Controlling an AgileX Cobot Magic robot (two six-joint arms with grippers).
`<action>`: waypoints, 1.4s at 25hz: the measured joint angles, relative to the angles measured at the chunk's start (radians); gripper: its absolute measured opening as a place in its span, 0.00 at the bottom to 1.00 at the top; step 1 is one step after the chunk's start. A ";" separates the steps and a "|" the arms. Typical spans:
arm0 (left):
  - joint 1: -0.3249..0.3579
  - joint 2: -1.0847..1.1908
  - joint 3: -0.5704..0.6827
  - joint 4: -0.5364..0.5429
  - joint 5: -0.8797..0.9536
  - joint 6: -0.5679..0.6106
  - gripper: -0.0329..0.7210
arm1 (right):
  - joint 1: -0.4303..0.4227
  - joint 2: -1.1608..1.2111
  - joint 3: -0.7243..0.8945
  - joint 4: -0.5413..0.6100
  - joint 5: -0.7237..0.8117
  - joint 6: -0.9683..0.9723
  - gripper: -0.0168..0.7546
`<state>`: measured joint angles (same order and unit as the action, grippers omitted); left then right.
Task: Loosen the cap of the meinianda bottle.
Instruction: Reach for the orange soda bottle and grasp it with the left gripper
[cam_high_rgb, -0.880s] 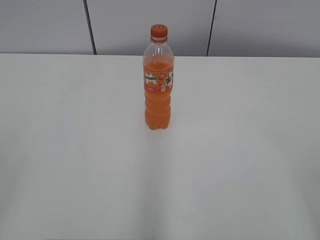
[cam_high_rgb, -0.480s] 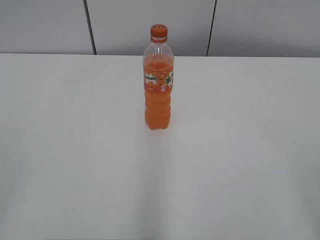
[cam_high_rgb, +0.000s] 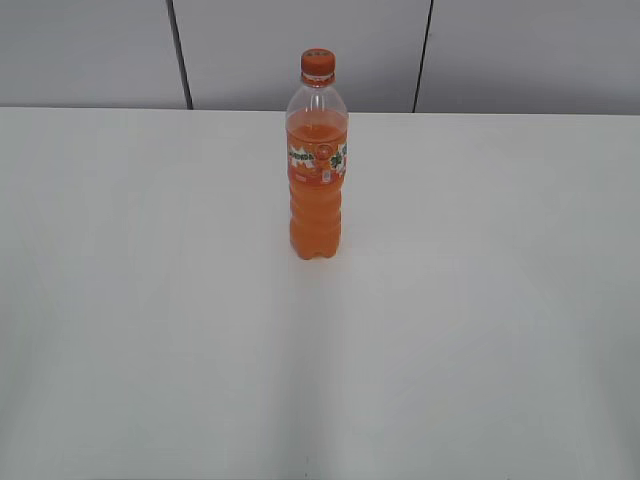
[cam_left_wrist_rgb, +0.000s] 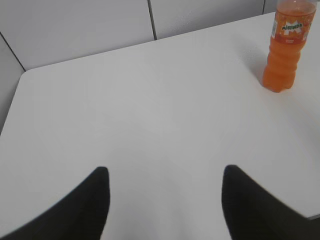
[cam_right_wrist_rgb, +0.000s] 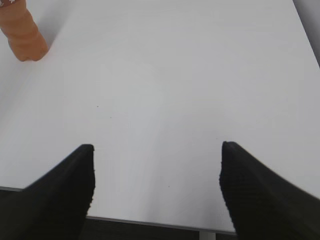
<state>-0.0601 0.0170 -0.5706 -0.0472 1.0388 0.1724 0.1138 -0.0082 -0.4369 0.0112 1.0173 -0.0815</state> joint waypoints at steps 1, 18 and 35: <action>0.000 0.000 0.000 0.000 0.000 0.000 0.62 | 0.000 0.000 0.000 0.000 0.000 0.000 0.78; 0.000 0.000 0.000 -0.006 -0.003 0.000 0.62 | 0.000 0.000 0.000 0.000 0.000 0.000 0.78; 0.000 0.028 0.051 -0.035 -0.397 0.000 0.62 | 0.000 0.000 0.000 0.000 0.000 0.000 0.78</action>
<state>-0.0601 0.0451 -0.5199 -0.0819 0.6413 0.1724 0.1138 -0.0082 -0.4369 0.0112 1.0173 -0.0815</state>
